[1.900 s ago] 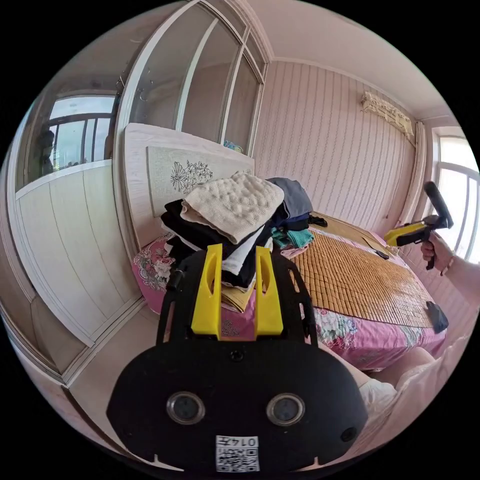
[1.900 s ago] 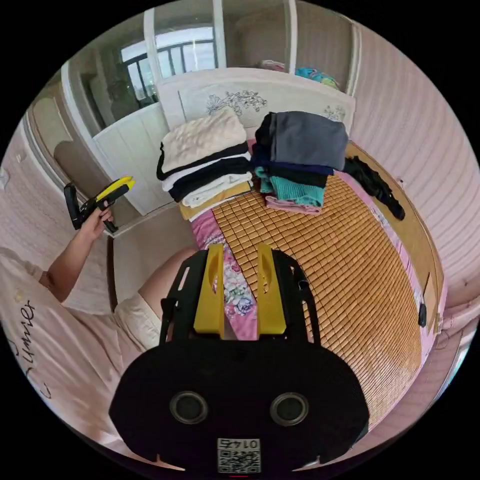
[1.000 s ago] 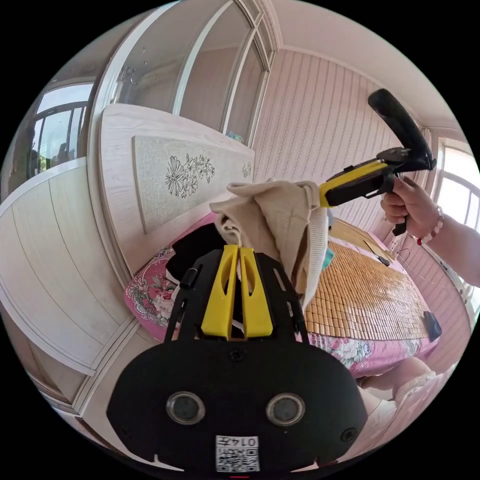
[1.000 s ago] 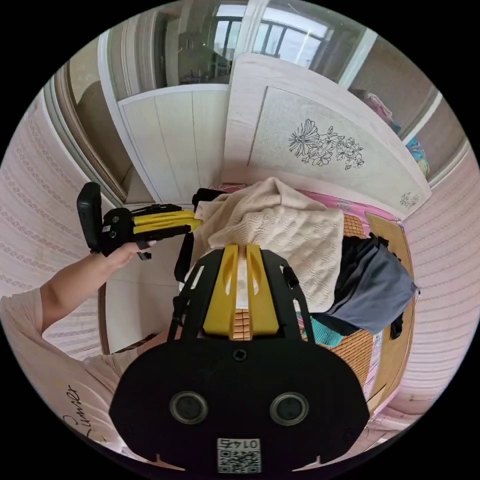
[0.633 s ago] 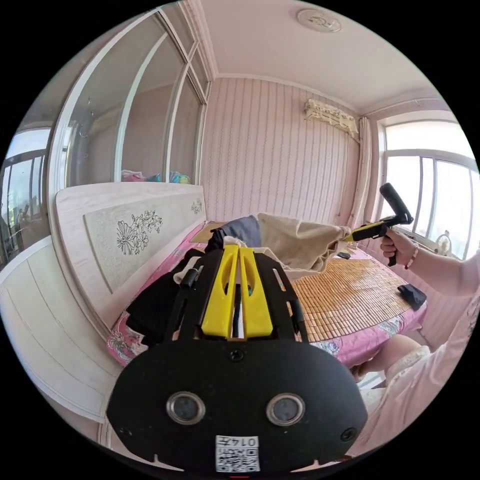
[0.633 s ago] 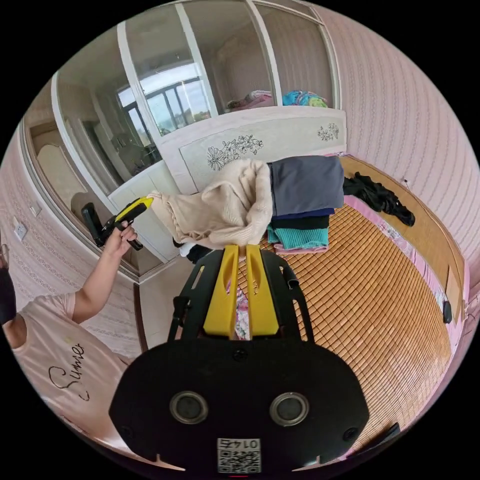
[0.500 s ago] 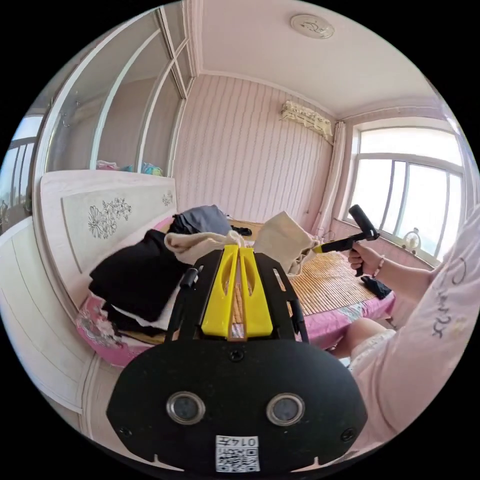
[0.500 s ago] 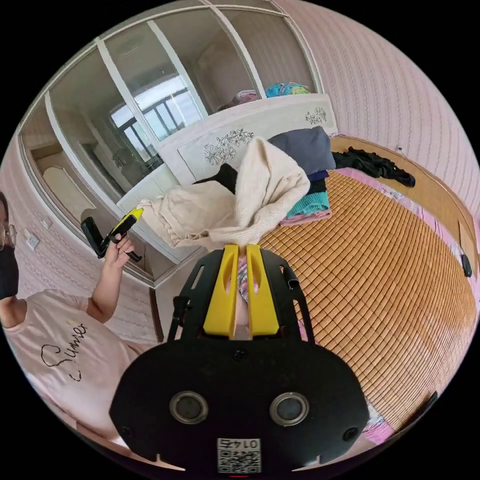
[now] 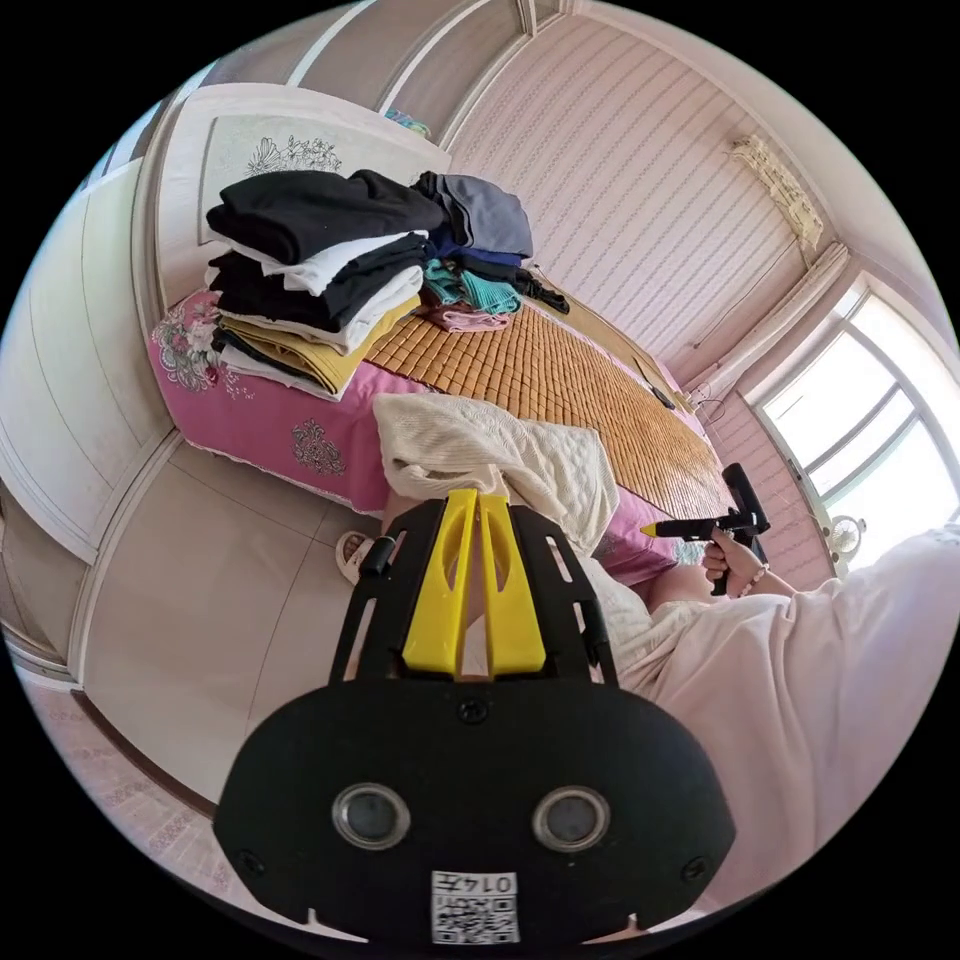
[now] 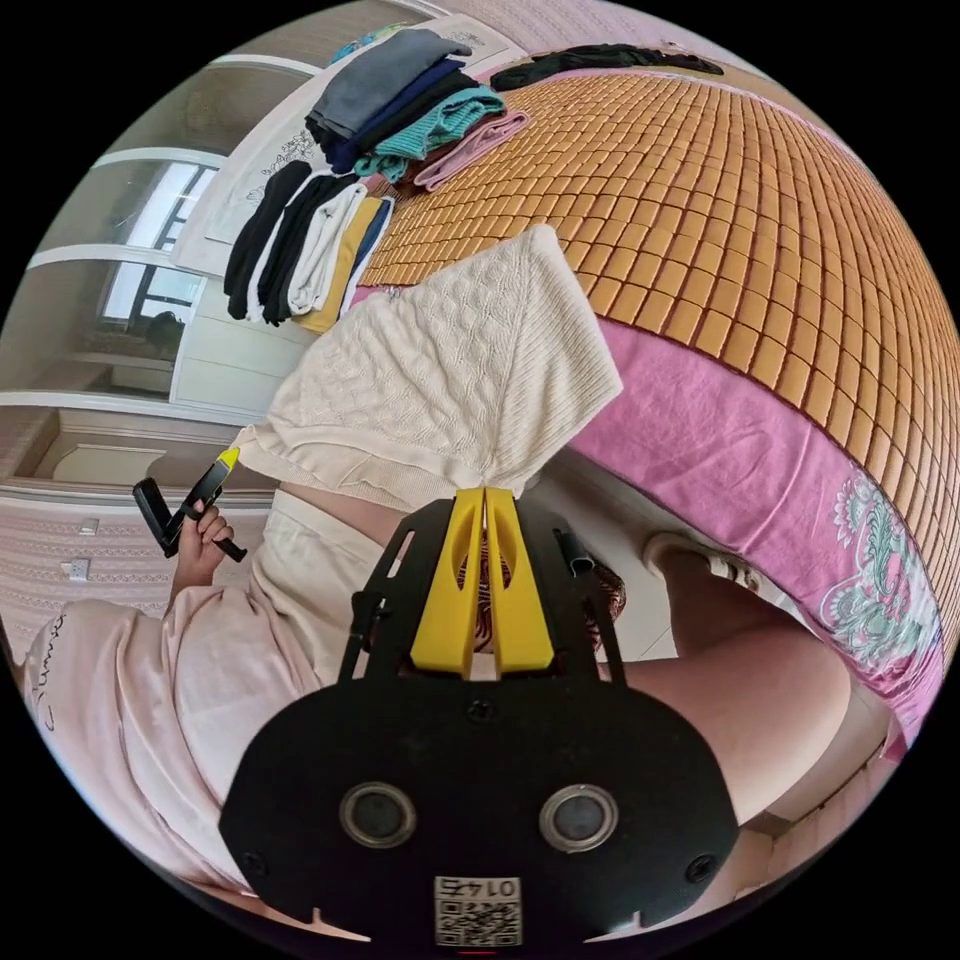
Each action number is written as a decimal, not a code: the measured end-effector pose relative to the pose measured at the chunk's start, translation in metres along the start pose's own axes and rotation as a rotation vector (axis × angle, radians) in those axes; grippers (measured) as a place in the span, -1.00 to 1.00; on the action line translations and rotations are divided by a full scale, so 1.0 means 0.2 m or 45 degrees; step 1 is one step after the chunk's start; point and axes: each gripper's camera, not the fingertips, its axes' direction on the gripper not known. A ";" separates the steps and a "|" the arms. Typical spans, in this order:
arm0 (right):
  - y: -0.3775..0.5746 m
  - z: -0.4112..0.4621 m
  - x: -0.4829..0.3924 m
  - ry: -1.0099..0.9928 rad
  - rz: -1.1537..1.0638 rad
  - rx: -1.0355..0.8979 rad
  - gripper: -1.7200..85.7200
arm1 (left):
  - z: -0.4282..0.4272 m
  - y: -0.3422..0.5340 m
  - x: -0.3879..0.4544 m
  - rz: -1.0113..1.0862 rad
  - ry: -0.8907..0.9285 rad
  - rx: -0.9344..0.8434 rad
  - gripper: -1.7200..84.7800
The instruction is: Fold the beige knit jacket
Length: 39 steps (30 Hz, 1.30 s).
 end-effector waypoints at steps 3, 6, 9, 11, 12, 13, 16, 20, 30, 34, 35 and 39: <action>0.02 -0.10 0.14 -0.085 0.080 0.028 -0.93 | -0.01 -0.01 0.03 0.005 -0.022 -0.002 -0.98; -0.01 -0.11 0.25 -0.122 0.137 -0.048 -0.78 | -0.02 -0.01 0.06 0.033 -0.061 -0.017 -0.98; -0.03 -0.03 0.34 -0.158 0.215 -0.237 -0.71 | -0.04 -0.01 0.07 0.036 -0.076 -0.036 -0.98; -0.01 0.01 0.39 -0.223 0.289 -0.285 -0.70 | -0.06 0.00 0.07 0.033 -0.077 -0.041 -0.98; 0.01 0.03 0.42 -0.293 0.333 -0.313 -0.71 | -0.07 0.01 0.07 0.035 -0.075 -0.038 -0.98; 0.04 0.04 0.44 -0.359 0.363 -0.330 -0.72 | -0.08 0.02 0.07 0.039 -0.068 -0.030 -0.98; 0.09 -0.05 0.41 -0.677 0.276 -0.288 -0.86 | -0.11 0.06 0.07 0.038 -0.070 0.015 -0.98; 0.19 -0.45 0.39 -0.942 0.120 -0.057 -0.92 | -0.19 0.11 0.03 -0.072 0.060 0.151 -0.98; 0.92 -1.91 0.10 -0.873 -0.414 0.612 -0.95 | -0.53 -0.08 0.27 0.170 0.433 0.572 -0.98; 1.41 -2.48 -0.06 -0.783 -0.595 0.974 -0.95 | -0.77 -0.07 0.44 0.382 0.653 0.744 -0.98; 1.48 -2.55 -0.08 -0.765 -0.609 1.018 -0.95 | -0.84 -0.06 0.49 0.452 0.678 0.793 -0.98; 1.90 -2.93 -0.30 -0.669 -0.760 1.235 -0.95 | -1.01 0.01 0.67 0.690 0.785 0.973 -0.98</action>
